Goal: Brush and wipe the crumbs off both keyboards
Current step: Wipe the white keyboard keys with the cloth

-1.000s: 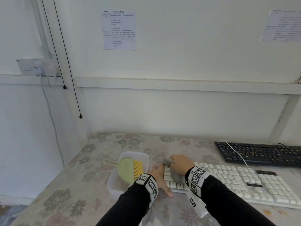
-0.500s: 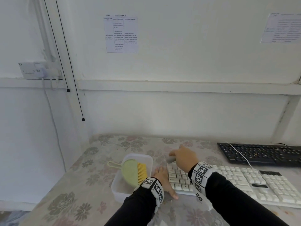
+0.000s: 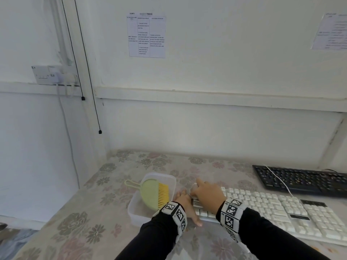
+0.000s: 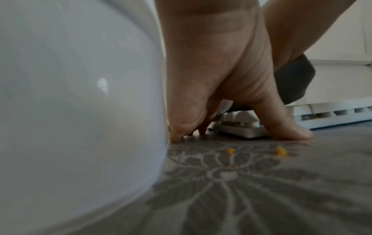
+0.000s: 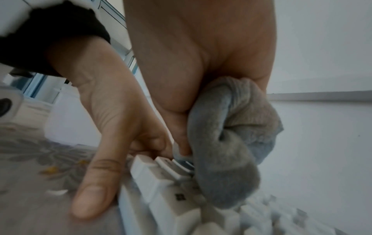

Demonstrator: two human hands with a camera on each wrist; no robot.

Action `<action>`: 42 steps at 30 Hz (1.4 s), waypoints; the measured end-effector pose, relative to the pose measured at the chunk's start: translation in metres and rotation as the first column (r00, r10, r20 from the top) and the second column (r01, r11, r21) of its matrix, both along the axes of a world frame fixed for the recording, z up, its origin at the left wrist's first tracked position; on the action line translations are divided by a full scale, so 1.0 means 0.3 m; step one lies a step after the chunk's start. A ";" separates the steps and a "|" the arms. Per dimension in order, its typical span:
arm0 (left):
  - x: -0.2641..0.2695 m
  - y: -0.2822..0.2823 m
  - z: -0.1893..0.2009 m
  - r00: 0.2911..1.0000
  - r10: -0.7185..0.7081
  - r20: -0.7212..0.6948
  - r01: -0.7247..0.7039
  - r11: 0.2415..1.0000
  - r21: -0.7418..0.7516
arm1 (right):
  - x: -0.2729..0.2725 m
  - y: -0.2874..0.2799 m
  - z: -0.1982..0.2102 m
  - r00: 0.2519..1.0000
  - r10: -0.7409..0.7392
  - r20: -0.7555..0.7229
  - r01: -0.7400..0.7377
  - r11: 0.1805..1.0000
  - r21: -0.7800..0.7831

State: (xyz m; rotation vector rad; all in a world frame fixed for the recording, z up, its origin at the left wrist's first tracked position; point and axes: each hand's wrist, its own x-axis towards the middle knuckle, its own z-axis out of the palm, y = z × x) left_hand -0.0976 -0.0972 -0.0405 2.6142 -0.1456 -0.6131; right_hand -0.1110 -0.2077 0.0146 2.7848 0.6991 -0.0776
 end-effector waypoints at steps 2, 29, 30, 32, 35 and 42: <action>0.005 0.004 -0.010 1.000 0.023 0.005 -0.022 0.999 -0.022 | -0.014 -0.024 0.002 0.999 0.037 -0.035 -0.035 0.998 0.045; 0.045 0.034 -0.067 0.999 -0.040 -0.024 0.037 0.994 -0.100 | -0.201 -0.413 0.081 0.991 -0.085 -0.102 0.107 0.967 0.230; 0.079 0.050 -0.117 0.999 -0.033 -0.032 0.028 0.992 -0.126 | -0.209 -0.421 0.075 0.987 -0.091 -0.134 0.121 0.963 0.240; 0.134 0.078 -0.193 0.998 -0.038 -0.050 0.028 0.982 -0.187 | -0.221 -0.465 0.066 0.969 -0.146 -0.197 0.198 0.939 0.280; 0.125 0.071 -0.182 0.999 -0.045 -0.022 0.039 0.975 -0.221 | -0.223 -0.574 0.054 0.942 -0.241 -0.232 0.312 0.883 0.350; 0.069 0.041 -0.112 0.999 0.015 -0.047 -0.031 0.929 -0.368 | -0.244 -0.838 0.053 0.827 -0.466 -0.315 0.559 0.740 0.373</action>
